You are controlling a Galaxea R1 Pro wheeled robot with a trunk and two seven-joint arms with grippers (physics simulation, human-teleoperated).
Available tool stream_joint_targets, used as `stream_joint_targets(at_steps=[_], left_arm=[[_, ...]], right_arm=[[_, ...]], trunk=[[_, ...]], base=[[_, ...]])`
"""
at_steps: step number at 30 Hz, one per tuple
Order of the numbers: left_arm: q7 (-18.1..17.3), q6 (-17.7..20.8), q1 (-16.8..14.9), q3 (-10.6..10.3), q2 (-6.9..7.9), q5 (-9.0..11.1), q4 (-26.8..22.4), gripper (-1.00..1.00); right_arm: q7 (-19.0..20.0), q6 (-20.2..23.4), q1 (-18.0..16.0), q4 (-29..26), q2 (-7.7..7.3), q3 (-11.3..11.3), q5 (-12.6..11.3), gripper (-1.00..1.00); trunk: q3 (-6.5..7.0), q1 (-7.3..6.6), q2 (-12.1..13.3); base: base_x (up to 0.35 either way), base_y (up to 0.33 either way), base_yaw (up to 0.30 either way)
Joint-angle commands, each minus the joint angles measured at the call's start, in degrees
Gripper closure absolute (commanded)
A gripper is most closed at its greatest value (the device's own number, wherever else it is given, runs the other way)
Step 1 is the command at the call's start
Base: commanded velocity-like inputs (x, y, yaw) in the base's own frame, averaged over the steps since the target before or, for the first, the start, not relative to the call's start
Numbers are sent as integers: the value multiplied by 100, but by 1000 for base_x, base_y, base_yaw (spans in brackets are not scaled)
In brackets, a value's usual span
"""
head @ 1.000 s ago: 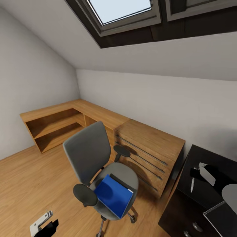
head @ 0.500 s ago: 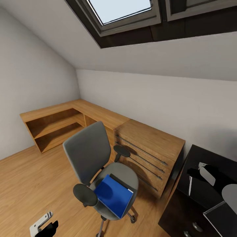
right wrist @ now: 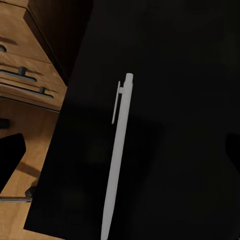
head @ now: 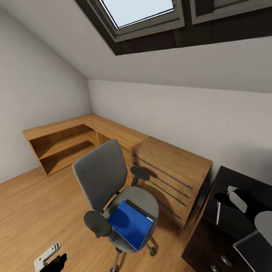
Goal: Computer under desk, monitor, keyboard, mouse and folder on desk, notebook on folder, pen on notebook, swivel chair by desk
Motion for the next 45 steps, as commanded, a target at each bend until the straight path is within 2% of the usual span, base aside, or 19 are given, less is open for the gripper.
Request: stream_joint_targets(at_steps=[1, 5, 13, 20, 23, 26, 31, 43, 45], left_arm=[[39, 13, -1, -10, 6, 23, -10, -100], [44, 13, -1, -10, 0, 27, -3, -100], [47, 16, -1, -30, -18, 17, 162, -100], [57, 22, 0, -54, -21, -44, 260, -100], [52, 22, -1, -94, -30, -225, 482, -100], [44, 22, -1, -110, -54, -452, 621, -100], [41, 22, 1, -115, -80, -550, 669, -100], [34, 22, 0, -122, -92, -549, 684, -100], [33, 22, 1, -153, -186, -559, 776, -100]], right_arm=[[-47, 19, -3, -16, -7, 39, -61, -100], [-52, 18, -3, -35, -7, 26, -64, -100], [-89, 26, -3, -443, 12, 45, -82, -100], [-112, 29, -3, -495, 267, 57, -49, -100], [-119, 27, -3, -496, 391, 61, 18, -100], [-120, 20, 2, -487, 589, 63, 283, -100], [-112, 17, 11, -452, 943, 60, 744, -100], [-100, 17, 18, -448, 1065, 64, 810, -100], [-100, -25, 22, -442, 1105, 64, 949, -100]], trunk=[[-7, 1, -6], [-7, 1, -6], [-7, 1, -6], [-7, 1, -6], [-7, 1, -6], [-7, 1, -6], [-7, 1, -6], [-7, 1, -6], [-7, 1, -6]], base=[[0, 0, 0], [0, 0, 0], [0, 0, 158], [0, 0, 271], [0, 0, 278], [0, 0, 279], [0, 0, 279], [0, 0, 279], [0, 0, 271]])
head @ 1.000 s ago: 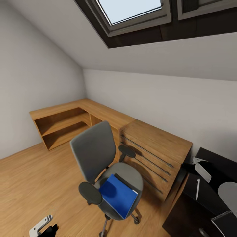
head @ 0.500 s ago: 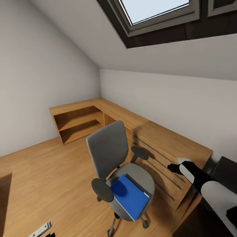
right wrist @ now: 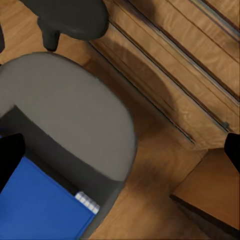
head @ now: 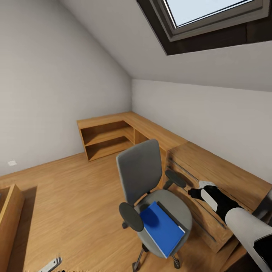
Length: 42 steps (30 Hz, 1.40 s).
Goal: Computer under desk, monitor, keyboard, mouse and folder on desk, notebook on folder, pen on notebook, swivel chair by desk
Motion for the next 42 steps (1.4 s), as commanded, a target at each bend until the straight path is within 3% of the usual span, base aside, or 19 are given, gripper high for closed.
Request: stream_joint_targets(at_steps=[1, 5, 12, 19, 26, 31, 42], left_arm=[[40, 16, -2, -61, -42, -21, 45, -100], [40, 16, -2, -137, -106, -283, 102, -100], [40, 13, -3, -398, -306, -422, 140, -100], [40, -22, -2, -510, -351, -642, 249, -100], [40, -42, -3, -545, -429, -681, 271, -100], [40, -45, -3, -569, -531, -689, 301, -100], [44, -45, -1, -569, -559, -699, 278, -100]], right_arm=[[-49, -27, -1, -14, 7, 48, 33, -100], [-47, -91, -1, -11, 20, 53, 134, -100], [-43, -103, 6, -12, 29, 54, 152, -100], [-40, -104, 7, -7, 151, 46, 264, -100], [-40, -133, 12, -6, 185, 45, 464, -100], [-33, -258, 16, -6, 188, 51, 490, -100], [-23, -305, 17, -6, 189, 45, 498, -100]], trunk=[[-7, 1, -6], [-7, 1, -6], [-7, 1, -6], [-7, 1, -6], [-7, 1, -6], [-7, 1, -6], [-7, 1, -6]], base=[[0, 0, 263], [0, 0, 248], [0, 0, 225], [0, 0, 185], [0, 0, 66], [0, 0, 9], [0, 0, 1]])
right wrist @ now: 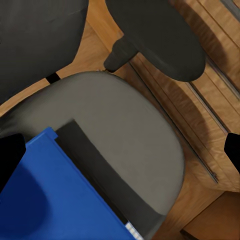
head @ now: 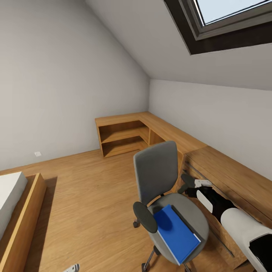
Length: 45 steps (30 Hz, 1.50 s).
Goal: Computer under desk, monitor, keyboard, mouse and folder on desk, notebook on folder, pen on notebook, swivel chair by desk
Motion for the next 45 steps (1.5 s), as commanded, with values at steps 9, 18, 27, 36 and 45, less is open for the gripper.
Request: stream_joint_targets(at_steps=[9, 18, 27, 36, 45], left_arm=[[46, 14, 0, 45, 21, 30, -495, -100], [45, 109, -3, 62, 55, 68, -1023, -100], [98, 1607, -350, 133, -84, 199, -2475, -100], [68, 1594, -495, 162, -189, 254, -1910, -100], [80, 1593, -495, 171, -190, 253, -1904, -100]], right_arm=[[13, -90, 6, -15, -7, 51, -61, -100], [200, -164, 13, -30, -7, 42, -70, -100], [259, -172, 14, -78, -7, 36, -71, -100], [262, -189, 14, -86, -17, 14, -99, -100], [260, -189, 14, -85, -16, 20, -104, -100]], trunk=[[-7, 1, -6], [-132, 155, -287], [-294, 353, -648], [-456, 550, -1009], [-617, 748, -1369]], base=[[0, 0, 0], [0, 0, 0], [0, 0, 0], [0, 0, 0], [0, 0, 107]])
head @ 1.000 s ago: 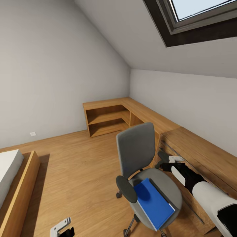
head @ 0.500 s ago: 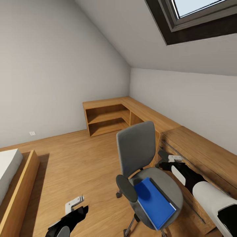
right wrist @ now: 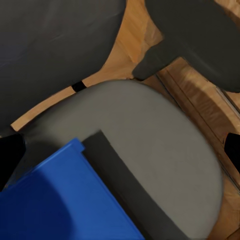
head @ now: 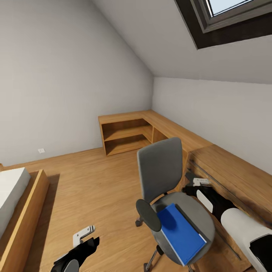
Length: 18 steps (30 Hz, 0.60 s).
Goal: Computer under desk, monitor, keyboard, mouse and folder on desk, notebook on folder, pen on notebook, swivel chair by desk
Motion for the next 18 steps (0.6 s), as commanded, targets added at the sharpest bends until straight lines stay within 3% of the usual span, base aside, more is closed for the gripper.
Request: stream_joint_targets(at_steps=[1, 6, 18], left_arm=[[53, 5, -6, -16, 6, 46, -8, -100], [51, 5, -6, -15, 7, 46, -9, -100], [62, 5, -6, 18, 12, 37, -25, -100]], right_arm=[[-51, 24, -3, -17, -9, 47, -61, -100], [-44, 24, -3, -10, -9, 48, -62, -100], [-42, 24, -3, 26, -6, 48, -61, -100]], trunk=[[-25, 23, -46], [-115, 133, -247], [-118, 133, -247]], base=[[0, 0, 240], [0, 0, 257], [0, 0, 266]])
